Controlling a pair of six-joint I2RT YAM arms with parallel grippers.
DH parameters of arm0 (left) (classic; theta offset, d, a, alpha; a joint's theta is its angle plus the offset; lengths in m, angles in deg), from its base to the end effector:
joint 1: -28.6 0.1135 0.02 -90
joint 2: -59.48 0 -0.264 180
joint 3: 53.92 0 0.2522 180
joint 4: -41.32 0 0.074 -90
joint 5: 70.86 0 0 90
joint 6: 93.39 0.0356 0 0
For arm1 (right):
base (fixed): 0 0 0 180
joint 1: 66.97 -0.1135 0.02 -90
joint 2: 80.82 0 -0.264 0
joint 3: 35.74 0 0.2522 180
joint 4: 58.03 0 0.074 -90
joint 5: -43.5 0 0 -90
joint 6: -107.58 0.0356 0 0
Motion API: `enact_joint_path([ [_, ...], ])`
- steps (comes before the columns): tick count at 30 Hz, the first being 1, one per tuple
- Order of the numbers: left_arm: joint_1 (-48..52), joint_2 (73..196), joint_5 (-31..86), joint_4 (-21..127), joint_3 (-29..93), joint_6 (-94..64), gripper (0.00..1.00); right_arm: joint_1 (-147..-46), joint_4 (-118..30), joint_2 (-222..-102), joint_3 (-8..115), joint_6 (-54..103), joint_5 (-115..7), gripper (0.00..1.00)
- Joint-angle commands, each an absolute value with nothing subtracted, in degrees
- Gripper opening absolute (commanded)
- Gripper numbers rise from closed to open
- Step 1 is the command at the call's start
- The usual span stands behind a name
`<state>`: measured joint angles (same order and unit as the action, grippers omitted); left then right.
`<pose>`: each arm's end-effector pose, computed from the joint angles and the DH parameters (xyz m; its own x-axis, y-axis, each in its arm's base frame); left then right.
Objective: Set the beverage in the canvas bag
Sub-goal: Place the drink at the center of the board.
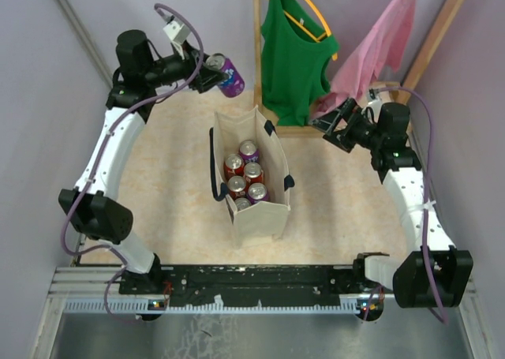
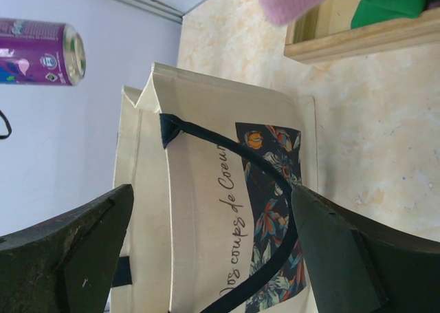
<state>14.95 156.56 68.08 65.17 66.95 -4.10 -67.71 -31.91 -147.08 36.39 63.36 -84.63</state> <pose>0.3636 -0.1159 0.4771 -0.0120 -0.0055 -0.9999 0.8877 0.4603 -0.0132 0.2600 0.0253 0.3456 -0.6638 0.5552 -0.5012 -0.1630 0.5465 0.8214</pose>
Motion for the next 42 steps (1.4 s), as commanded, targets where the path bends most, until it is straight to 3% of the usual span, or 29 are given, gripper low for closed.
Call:
enact_joint_path([
  [1, 19.0, 149.3, 65.6, 65.3, 62.6, -1.0, 0.00, -67.9, -32.3, -148.0, 40.2, 61.4, -84.5, 0.97],
  [10, 25.8, 139.6, 55.0, 66.4, 48.9, 1.3, 0.00, -67.8, -33.0, -150.7, 41.0, 61.2, -85.5, 0.97],
  [22, 27.1, 131.8, 48.4, 59.9, 19.5, 8.7, 0.00, -67.8, -31.7, -154.6, 44.7, 59.4, -86.0, 0.96],
  [42, 27.2, 129.6, 46.1, 52.3, -0.6, 14.5, 0.00, -67.8, -32.0, -156.2, 45.6, 60.0, -86.1, 0.96],
])
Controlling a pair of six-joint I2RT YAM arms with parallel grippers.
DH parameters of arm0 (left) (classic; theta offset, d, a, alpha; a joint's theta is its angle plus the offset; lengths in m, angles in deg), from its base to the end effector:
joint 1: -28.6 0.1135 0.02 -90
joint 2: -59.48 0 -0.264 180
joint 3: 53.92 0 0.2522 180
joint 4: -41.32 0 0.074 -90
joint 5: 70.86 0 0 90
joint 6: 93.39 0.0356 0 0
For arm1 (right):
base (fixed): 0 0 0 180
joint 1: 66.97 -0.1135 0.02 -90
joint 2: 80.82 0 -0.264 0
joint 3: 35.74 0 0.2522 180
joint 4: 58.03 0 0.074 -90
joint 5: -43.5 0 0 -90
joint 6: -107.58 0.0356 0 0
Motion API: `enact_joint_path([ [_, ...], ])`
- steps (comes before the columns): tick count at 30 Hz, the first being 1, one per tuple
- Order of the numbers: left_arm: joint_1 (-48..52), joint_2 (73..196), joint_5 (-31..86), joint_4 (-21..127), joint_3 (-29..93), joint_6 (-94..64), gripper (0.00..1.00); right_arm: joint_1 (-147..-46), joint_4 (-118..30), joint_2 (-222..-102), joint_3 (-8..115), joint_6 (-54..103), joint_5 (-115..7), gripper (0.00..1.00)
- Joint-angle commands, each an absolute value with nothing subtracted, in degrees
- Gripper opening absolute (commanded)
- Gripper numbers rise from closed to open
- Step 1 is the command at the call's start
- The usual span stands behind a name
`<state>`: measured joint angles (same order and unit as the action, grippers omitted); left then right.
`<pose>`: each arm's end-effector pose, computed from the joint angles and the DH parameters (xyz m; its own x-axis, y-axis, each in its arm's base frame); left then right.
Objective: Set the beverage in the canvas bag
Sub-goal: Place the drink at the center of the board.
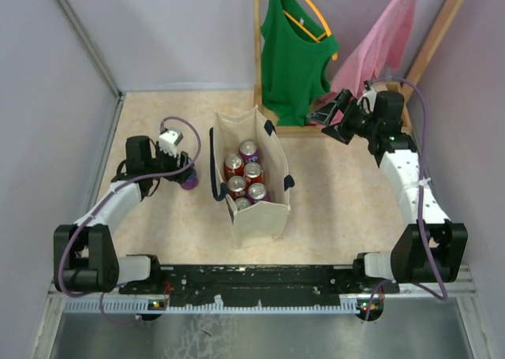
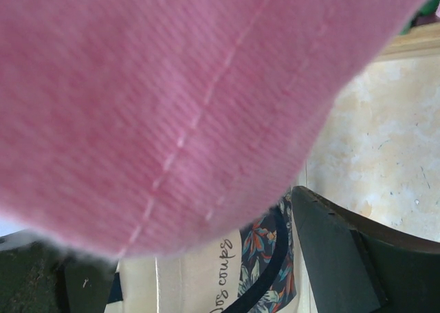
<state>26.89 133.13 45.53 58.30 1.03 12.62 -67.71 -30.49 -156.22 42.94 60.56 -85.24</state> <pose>0.2700 -0.0239 0.2242 -0.4535 0.2607 -0.8523 0.5334 0.8455 -0.0252 0.2977 0.0261 0.3416 -0.6964 0.5228 -0.4917 -0.1446 0.5688 0.8096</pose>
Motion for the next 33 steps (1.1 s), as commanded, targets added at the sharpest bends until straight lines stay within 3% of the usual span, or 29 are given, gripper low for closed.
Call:
enact_joint_path([
  [1, 27.2, 129.4, 46.0, 52.5, -1.1, 14.7, 0.00, -67.9, -32.1, -156.2, 45.6, 60.0, -86.1, 0.96],
  [3, 27.3, 128.9, 46.0, 53.0, -1.9, 15.1, 0.00, -67.8, -32.2, -156.4, 45.5, 60.1, -86.1, 0.96],
  [5, 27.2, 128.7, 46.3, 54.5, -2.0, 15.5, 0.06, -67.9, -32.1, -156.3, 45.4, 60.1, -86.1, 0.96],
  [10, 27.2, 128.6, 47.7, 61.3, -0.2, 17.1, 0.49, -67.9, -31.7, -156.6, 45.6, 59.8, -86.5, 0.96],
  [14, 27.3, 127.5, 49.8, 67.0, 1.3, 18.8, 0.66, -67.8, -31.8, -156.5, 45.3, 59.6, -86.8, 0.96],
  [24, 27.2, 127.3, 53.2, 76.5, 4.1, 22.4, 0.83, -67.8, -32.9, -156.1, 43.5, 59.9, -87.3, 0.96],
  [33, 27.2, 132.6, 53.7, 88.4, 12.4, 28.8, 0.83, -67.9, -31.9, -156.2, 43.6, 59.5, -87.5, 0.97],
])
